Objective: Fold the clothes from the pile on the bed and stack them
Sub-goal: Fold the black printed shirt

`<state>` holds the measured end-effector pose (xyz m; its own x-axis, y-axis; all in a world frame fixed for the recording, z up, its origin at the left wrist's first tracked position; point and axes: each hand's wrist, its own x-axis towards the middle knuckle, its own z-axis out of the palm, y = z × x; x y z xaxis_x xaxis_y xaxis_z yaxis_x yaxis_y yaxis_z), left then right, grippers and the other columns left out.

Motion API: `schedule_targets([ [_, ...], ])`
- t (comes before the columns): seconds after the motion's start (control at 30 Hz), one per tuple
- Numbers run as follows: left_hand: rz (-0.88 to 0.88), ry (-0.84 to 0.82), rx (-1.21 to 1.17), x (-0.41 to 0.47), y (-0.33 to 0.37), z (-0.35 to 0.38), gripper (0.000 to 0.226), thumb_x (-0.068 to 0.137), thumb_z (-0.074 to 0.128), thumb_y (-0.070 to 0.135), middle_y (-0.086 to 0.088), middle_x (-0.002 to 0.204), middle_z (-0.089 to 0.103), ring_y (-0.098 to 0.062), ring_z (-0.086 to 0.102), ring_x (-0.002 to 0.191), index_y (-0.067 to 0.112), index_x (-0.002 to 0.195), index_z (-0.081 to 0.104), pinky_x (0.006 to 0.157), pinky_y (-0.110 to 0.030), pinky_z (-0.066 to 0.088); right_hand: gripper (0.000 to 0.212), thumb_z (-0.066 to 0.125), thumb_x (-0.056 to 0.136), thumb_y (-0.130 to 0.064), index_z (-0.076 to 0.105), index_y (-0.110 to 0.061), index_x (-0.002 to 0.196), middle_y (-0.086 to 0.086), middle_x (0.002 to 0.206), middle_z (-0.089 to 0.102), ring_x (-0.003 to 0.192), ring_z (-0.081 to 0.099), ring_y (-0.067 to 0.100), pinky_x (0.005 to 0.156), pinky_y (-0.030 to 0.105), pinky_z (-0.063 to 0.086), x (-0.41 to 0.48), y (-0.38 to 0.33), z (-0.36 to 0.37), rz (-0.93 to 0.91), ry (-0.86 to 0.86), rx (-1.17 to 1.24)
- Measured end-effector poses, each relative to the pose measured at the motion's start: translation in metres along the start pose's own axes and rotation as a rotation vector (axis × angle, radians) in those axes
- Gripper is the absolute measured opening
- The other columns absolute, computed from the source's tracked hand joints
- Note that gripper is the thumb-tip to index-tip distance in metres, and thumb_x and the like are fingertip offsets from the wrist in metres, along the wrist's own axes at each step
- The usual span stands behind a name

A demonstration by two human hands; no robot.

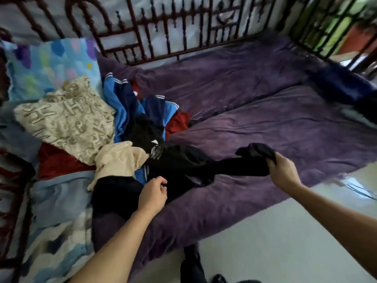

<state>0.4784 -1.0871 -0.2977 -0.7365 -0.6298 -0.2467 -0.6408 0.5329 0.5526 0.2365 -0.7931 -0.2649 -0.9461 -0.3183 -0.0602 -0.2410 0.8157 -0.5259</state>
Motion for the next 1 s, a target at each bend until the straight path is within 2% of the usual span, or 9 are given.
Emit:
schedule_targets([
  [0.1, 0.088, -0.112, 0.043, 0.007, 0.045, 0.029, 0.021, 0.09, 0.057, 0.016, 0.0, 0.094, 0.062, -0.016, 0.059, 0.087, 0.017, 0.111, 0.063, 0.077, -0.027, 0.046, 0.027, 0.047, 0.097, -0.023, 0.061, -0.001, 0.105, 0.026, 0.099, 0.066, 0.091, 0.06, 0.041, 0.07, 0.035, 0.039, 0.021, 0.029, -0.051, 0.127, 0.186, 0.12],
  [0.2, 0.118, -0.204, 0.112, 0.019, 0.069, 0.052, 0.024, 0.09, 0.06, 0.02, 0.0, 0.101, 0.062, -0.017, 0.059, 0.091, 0.018, 0.114, 0.061, 0.078, -0.029, 0.048, 0.034, 0.048, 0.096, -0.028, 0.058, 0.004, 0.098, 0.031, 0.103, 0.062, 0.098, 0.057, 0.046, 0.08, 0.044, 0.042, 0.045, 0.064, -0.078, 0.314, 0.313, 0.181],
  [0.37, 0.072, -0.331, 0.276, 0.062, 0.07, 0.079, 0.032, 0.089, 0.059, 0.027, -0.003, 0.119, 0.053, -0.021, 0.056, 0.105, 0.02, 0.121, 0.056, 0.083, -0.032, 0.048, 0.045, 0.047, 0.096, -0.034, 0.057, 0.009, 0.106, 0.035, 0.113, 0.058, 0.106, 0.054, 0.049, 0.09, 0.048, 0.042, 0.084, 0.114, -0.068, 0.568, 0.304, 0.127],
  [0.53, -0.008, -0.287, 0.429, 0.133, 0.052, 0.095, 0.053, 0.088, 0.062, 0.035, -0.007, 0.132, 0.042, -0.027, 0.044, 0.12, 0.02, 0.135, 0.043, 0.095, -0.04, 0.044, 0.036, 0.052, 0.09, -0.025, 0.057, 0.0, 0.116, 0.025, 0.105, 0.065, 0.091, 0.063, 0.038, 0.082, 0.042, 0.052, 0.127, 0.13, -0.009, 0.651, -0.046, 0.011],
  [0.6, -0.055, -0.197, 0.431, 0.168, 0.044, 0.103, 0.06, 0.087, 0.062, 0.038, -0.012, 0.138, 0.04, -0.032, 0.041, 0.125, 0.017, 0.139, 0.04, 0.1, -0.043, 0.04, 0.044, 0.055, 0.087, -0.031, 0.048, -0.007, 0.123, 0.021, 0.117, 0.06, 0.103, 0.059, 0.037, 0.085, 0.041, 0.049, 0.144, 0.121, 0.026, 0.619, -0.205, -0.165],
  [0.7, -0.196, -0.07, 0.287, 0.225, 0.031, 0.117, 0.074, 0.085, 0.066, 0.038, -0.019, 0.146, 0.034, -0.038, 0.037, 0.13, 0.013, 0.145, 0.032, 0.106, -0.046, 0.035, 0.058, 0.059, 0.084, -0.037, 0.038, -0.018, 0.134, 0.015, 0.135, 0.046, 0.122, 0.046, 0.036, 0.093, 0.044, 0.042, 0.16, 0.101, 0.087, 0.402, -0.307, -0.291],
  [0.8, -0.549, -0.005, -0.117, 0.269, 0.022, 0.13, 0.09, 0.078, 0.076, 0.034, -0.018, 0.146, 0.038, -0.036, 0.042, 0.13, 0.011, 0.148, 0.023, 0.106, -0.041, 0.034, 0.085, 0.069, 0.079, -0.041, 0.022, -0.027, 0.148, 0.007, 0.156, 0.022, 0.141, 0.024, 0.028, 0.104, 0.047, 0.037, 0.159, 0.083, 0.146, 0.102, -0.493, -0.313],
  [0.9, -0.731, 0.007, -0.343, 0.283, 0.019, 0.147, 0.056, 0.075, 0.078, 0.018, -0.016, 0.123, 0.061, -0.03, 0.06, 0.103, 0.003, 0.123, 0.054, 0.086, -0.033, 0.046, 0.107, 0.075, 0.073, -0.046, 0.005, -0.029, 0.152, 0.004, 0.159, 0.01, 0.145, 0.018, 0.024, 0.105, 0.046, 0.034, 0.154, 0.078, 0.191, -0.049, -0.743, -0.404],
  [1.0, -0.571, -0.021, -0.279, 0.281, 0.032, 0.152, 0.022, 0.078, 0.074, 0.015, -0.011, 0.098, 0.071, -0.025, 0.065, 0.085, 0.008, 0.098, 0.07, 0.076, -0.031, 0.05, 0.088, 0.07, 0.078, -0.046, 0.02, -0.025, 0.148, 0.004, 0.138, 0.049, 0.123, 0.051, 0.026, 0.095, 0.04, 0.041, 0.141, 0.082, 0.208, -0.06, -0.933, -0.521],
])
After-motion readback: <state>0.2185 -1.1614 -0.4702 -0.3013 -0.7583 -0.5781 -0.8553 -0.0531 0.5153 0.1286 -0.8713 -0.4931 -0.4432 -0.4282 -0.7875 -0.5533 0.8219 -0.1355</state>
